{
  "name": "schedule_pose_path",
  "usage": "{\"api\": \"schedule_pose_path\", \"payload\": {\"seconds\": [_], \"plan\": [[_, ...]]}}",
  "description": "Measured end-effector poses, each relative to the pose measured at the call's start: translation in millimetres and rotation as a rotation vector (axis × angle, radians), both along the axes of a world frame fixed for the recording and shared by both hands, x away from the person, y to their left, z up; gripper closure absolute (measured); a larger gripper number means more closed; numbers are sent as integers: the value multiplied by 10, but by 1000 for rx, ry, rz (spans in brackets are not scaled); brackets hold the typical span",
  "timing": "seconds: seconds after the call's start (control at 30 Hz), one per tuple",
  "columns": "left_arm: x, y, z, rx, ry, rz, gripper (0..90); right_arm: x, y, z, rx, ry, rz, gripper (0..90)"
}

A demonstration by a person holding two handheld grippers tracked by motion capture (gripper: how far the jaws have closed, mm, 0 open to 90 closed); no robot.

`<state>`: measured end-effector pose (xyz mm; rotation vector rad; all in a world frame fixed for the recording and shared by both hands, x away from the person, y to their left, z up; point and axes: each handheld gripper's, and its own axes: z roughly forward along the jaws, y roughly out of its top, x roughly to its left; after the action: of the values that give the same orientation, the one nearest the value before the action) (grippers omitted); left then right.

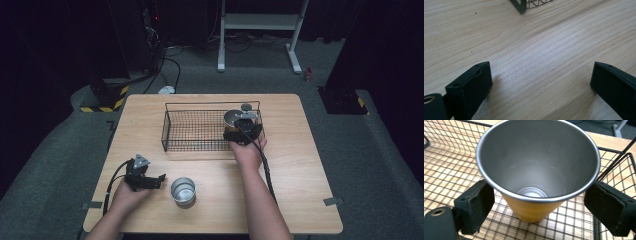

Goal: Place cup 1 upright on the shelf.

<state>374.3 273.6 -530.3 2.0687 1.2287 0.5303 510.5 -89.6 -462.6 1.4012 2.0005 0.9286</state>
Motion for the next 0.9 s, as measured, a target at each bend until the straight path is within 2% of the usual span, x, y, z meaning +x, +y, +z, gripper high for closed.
{"api": "schedule_pose_path", "payload": {"seconds": [0.17, 0.23, 0.4, 0.43, 0.63, 0.8, 0.9], "plan": [[-2, -3, -2, -5, -1, 4, 43, -47, 44, 22, 5, -6, 11, 97], [3, 7, 2, -4, 1, -5, 45, -112, 83, 32, -15, -15, 19, 97], [4, 5, 1, -5, 2, -3, 45, -188, 105, 44, -25, -11, 24, 97], [4, 4, 1, -5, 2, -2, 46, -235, 93, 70, -6, -10, 18, 98], [4, 1, 0, -5, 0, 2, 46, -322, 62, 97, 9, -27, 23, 98], [4, 1, 0, -5, -2, 2, 47, -400, 16, 82, 42, -42, 30, 98], [3, 1, 0, -4, -4, 4, 48, -482, 22, 72, 42, -64, 56, 98]]}}
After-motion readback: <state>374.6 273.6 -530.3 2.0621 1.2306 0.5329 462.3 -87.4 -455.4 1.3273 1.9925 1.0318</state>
